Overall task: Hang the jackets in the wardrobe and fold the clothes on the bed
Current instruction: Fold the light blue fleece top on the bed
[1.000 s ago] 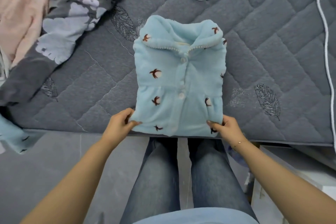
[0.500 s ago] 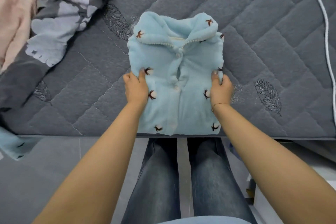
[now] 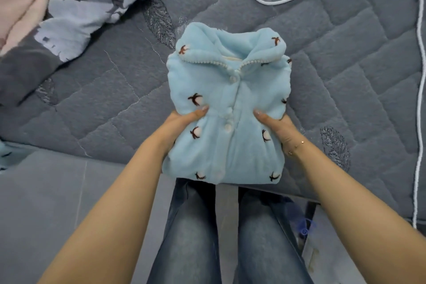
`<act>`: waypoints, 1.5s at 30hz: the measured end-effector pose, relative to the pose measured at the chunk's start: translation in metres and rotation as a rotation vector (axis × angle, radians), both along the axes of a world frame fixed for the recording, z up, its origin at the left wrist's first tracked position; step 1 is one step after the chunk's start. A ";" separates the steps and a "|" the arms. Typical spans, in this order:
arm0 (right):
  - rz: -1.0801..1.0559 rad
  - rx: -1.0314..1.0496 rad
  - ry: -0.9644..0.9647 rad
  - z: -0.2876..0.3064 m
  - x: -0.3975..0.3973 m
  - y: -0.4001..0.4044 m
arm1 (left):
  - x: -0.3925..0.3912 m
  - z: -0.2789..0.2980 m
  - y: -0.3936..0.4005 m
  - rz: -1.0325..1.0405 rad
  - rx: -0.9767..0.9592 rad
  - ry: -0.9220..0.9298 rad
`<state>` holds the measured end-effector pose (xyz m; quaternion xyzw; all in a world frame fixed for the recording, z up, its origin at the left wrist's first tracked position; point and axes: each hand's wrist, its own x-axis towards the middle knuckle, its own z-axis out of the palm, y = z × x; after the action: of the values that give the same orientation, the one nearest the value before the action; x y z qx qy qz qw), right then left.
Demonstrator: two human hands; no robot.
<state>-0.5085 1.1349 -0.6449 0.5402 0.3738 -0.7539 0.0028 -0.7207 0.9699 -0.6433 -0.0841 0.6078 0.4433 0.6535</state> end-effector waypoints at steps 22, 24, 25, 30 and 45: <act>1.374 0.289 0.558 0.352 -0.123 -0.194 | 0.214 0.357 -0.252 1.438 -0.071 0.409; 1.477 0.284 0.629 0.380 -0.124 -0.255 | 0.240 0.384 -0.295 1.582 -0.076 0.431; 1.521 0.276 0.663 0.394 -0.122 -0.288 | 0.254 0.398 -0.317 1.650 -0.074 0.449; 1.765 0.231 0.820 0.451 -0.084 -0.453 | 0.342 0.457 -0.430 1.954 -0.121 0.598; 2.280 -0.064 1.188 0.635 0.129 -0.857 | 0.598 0.634 -0.696 2.396 -0.346 1.103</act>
<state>-0.3798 0.2775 -0.0100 -0.5004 0.5481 -0.4579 0.4895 -0.1226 0.2738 -0.0092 -0.4557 0.3904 0.6342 -0.4875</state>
